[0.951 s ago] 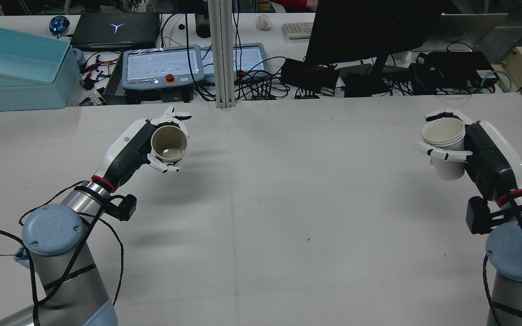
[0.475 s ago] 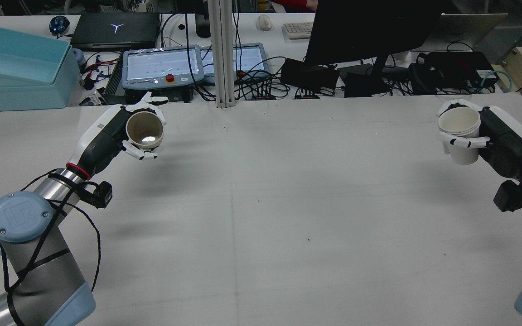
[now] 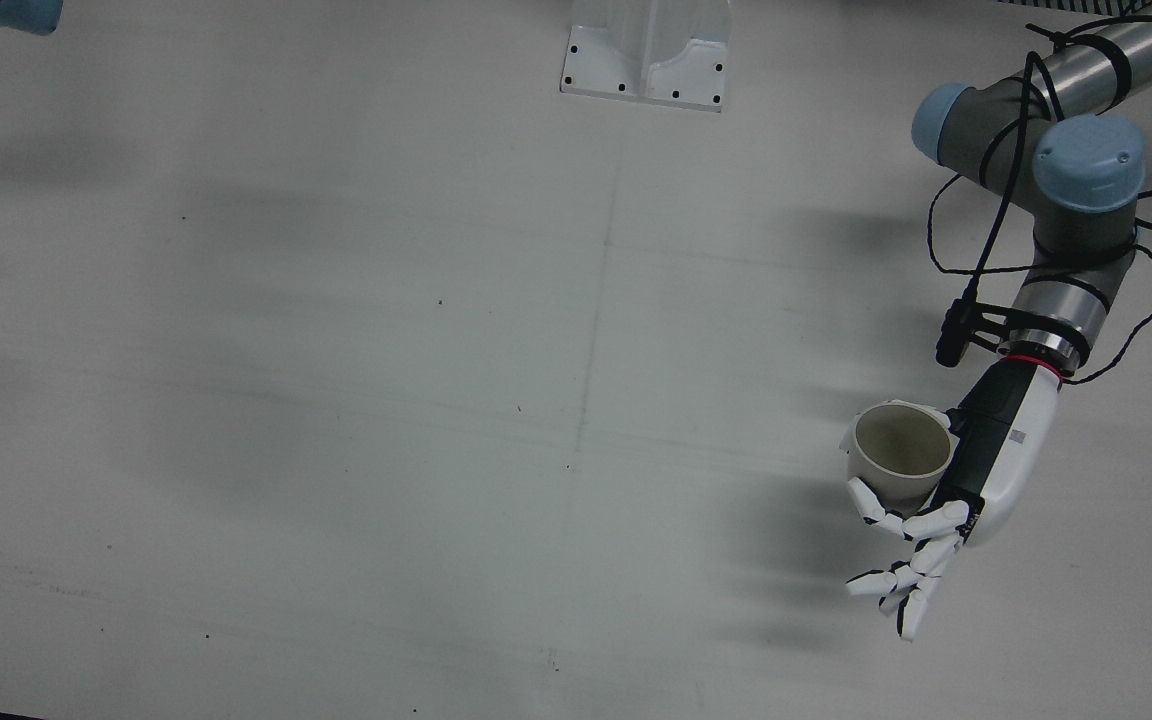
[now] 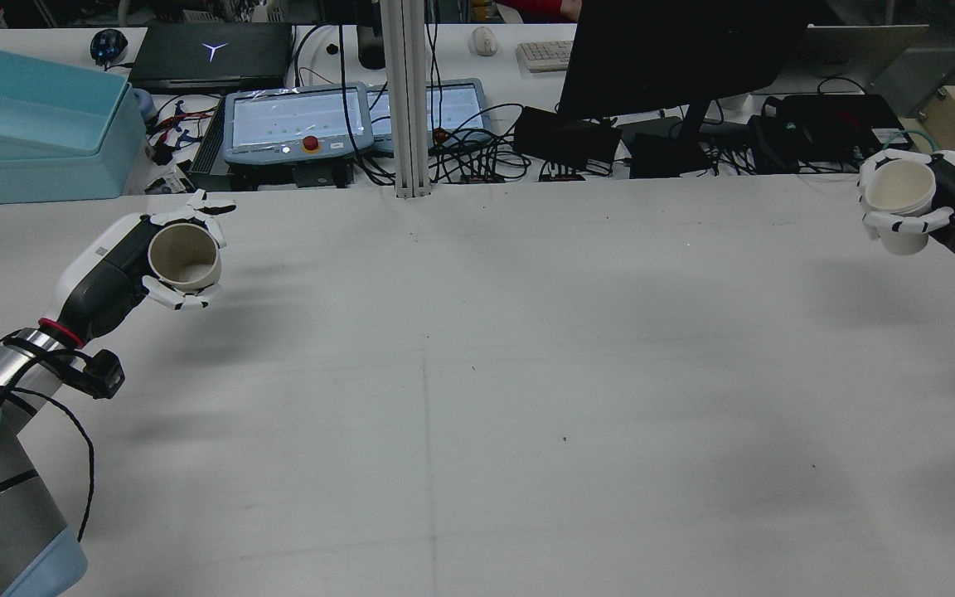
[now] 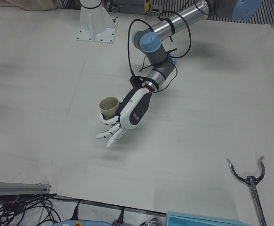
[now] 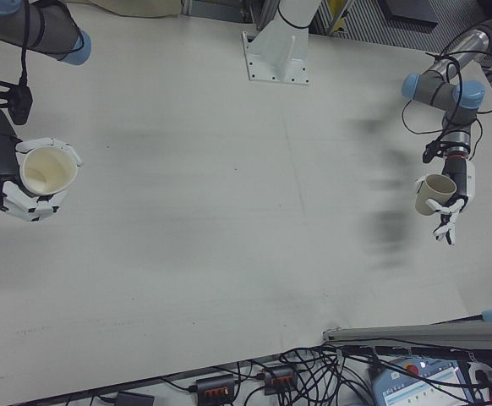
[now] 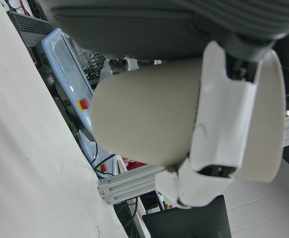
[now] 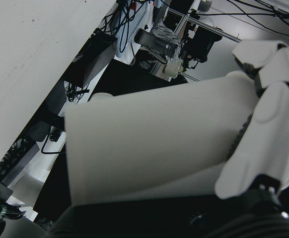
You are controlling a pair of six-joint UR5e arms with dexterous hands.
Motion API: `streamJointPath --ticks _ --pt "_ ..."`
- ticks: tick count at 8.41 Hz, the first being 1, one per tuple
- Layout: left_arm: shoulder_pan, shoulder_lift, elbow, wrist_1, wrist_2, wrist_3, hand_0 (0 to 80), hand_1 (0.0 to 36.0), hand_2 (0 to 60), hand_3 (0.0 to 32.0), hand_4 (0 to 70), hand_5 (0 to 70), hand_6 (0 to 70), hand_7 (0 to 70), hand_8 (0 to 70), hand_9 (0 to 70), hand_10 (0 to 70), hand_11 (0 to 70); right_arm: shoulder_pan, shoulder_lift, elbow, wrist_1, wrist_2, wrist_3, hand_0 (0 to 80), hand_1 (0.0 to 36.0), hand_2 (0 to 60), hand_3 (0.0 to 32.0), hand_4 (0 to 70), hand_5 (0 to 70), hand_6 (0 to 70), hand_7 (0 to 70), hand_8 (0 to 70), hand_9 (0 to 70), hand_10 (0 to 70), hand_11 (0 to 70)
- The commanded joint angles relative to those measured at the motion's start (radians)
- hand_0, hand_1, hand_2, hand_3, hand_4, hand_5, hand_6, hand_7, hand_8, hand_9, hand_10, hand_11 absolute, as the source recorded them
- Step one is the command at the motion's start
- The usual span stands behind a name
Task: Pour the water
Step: 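Lower the left hand's cup onto the table near its start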
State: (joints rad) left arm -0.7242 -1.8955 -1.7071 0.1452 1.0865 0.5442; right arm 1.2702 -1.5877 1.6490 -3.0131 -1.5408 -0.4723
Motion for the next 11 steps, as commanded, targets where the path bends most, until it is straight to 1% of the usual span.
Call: streamJointPath --ticks 1,2,3,4,5,6,7,8,9,10,11 --pt "-0.035 0.149 0.009 -0.151 0.010 -0.026 77.5 36.0 60.0 0.0 69.4 70.0 16.9 21.5 2.7 4.5 6.5 12.0 0.009 0.009 -0.298 0.285 0.026 -0.009 50.7 17.1 52.0 0.0 51.2 56.0 60.4 70.0 58.9 70.0 59.0 70.0" --pt "-0.055 0.185 0.074 -0.226 0.010 -0.030 75.9 36.0 60.0 0.0 69.0 70.0 16.6 21.5 3.0 4.6 6.5 11.9 0.005 0.021 -0.416 0.383 0.077 -0.002 50.5 17.5 54.4 0.0 53.0 55.2 59.7 70.0 58.6 70.0 58.5 70.0" --pt "-0.061 0.191 0.143 -0.263 0.013 -0.036 72.6 36.0 60.0 0.0 69.0 70.0 16.6 21.5 3.3 4.9 6.5 11.7 0.006 0.029 -0.461 0.422 0.082 -0.002 50.1 17.0 54.4 0.0 52.5 53.7 58.9 68.9 58.5 70.0 58.5 70.0" --pt "-0.061 0.191 0.231 -0.303 0.024 -0.040 69.6 36.0 60.0 0.0 70.0 70.0 17.2 21.9 3.4 5.1 6.7 12.0 0.008 0.028 -0.463 0.422 0.082 -0.003 50.2 17.2 55.4 0.0 53.7 53.1 58.6 68.0 58.1 70.0 58.3 70.0" --pt "-0.058 0.191 0.310 -0.329 0.041 -0.052 73.6 36.0 60.0 0.0 70.0 70.0 17.8 22.5 3.5 5.2 6.7 12.1 0.006 0.029 -0.462 0.422 0.084 -0.003 51.1 18.1 55.1 0.0 54.4 53.4 58.4 67.9 57.2 70.0 56.8 70.0" --pt "-0.060 0.199 0.329 -0.332 0.044 -0.056 74.4 36.0 60.0 0.0 70.0 70.0 18.7 23.3 3.4 5.4 7.3 12.8 0.006 0.029 -0.460 0.422 0.084 -0.002 50.9 18.2 55.1 0.0 53.3 52.7 57.8 67.2 56.6 70.0 56.5 70.0" --pt "-0.061 0.237 0.330 -0.332 0.044 -0.078 77.9 36.0 60.0 0.0 70.0 70.0 19.6 24.3 4.1 6.1 7.6 13.3 0.006 0.029 -0.457 0.424 0.084 -0.002 51.5 18.7 54.5 0.0 52.3 52.2 57.1 66.6 55.7 70.0 56.1 70.0" --pt "-0.066 0.251 0.317 -0.329 0.044 -0.117 80.0 36.0 60.0 0.0 70.0 70.0 20.6 25.2 4.5 6.5 7.8 13.5 0.006 0.029 -0.459 0.422 0.082 0.001 52.1 19.4 53.5 0.0 52.3 52.2 56.8 66.7 55.0 69.6 55.2 70.0" --pt "-0.066 0.253 0.317 -0.329 0.044 -0.133 80.0 36.0 60.0 0.0 70.0 70.0 20.7 25.5 5.0 6.5 7.1 12.6 0.008 0.029 -0.459 0.422 0.082 0.000 53.1 19.9 52.2 0.0 52.1 52.5 56.5 66.5 54.3 69.0 54.5 70.0" --pt "-0.055 0.254 0.319 -0.329 0.044 -0.132 79.1 32.8 34.9 0.0 70.0 70.0 19.6 24.4 5.5 5.4 5.2 9.4 0.009 0.028 -0.459 0.422 0.082 0.001 53.0 19.9 52.0 0.0 51.7 52.4 56.3 66.4 54.1 68.8 54.3 70.0" --pt "-0.053 0.254 0.319 -0.328 0.046 -0.127 66.8 25.8 13.4 0.0 52.9 70.0 16.1 21.2 3.5 2.8 2.9 6.0 0.011 0.028 -0.459 0.422 0.082 0.001 52.9 19.8 51.6 0.0 51.5 52.2 56.1 66.2 54.0 68.7 54.2 70.0"
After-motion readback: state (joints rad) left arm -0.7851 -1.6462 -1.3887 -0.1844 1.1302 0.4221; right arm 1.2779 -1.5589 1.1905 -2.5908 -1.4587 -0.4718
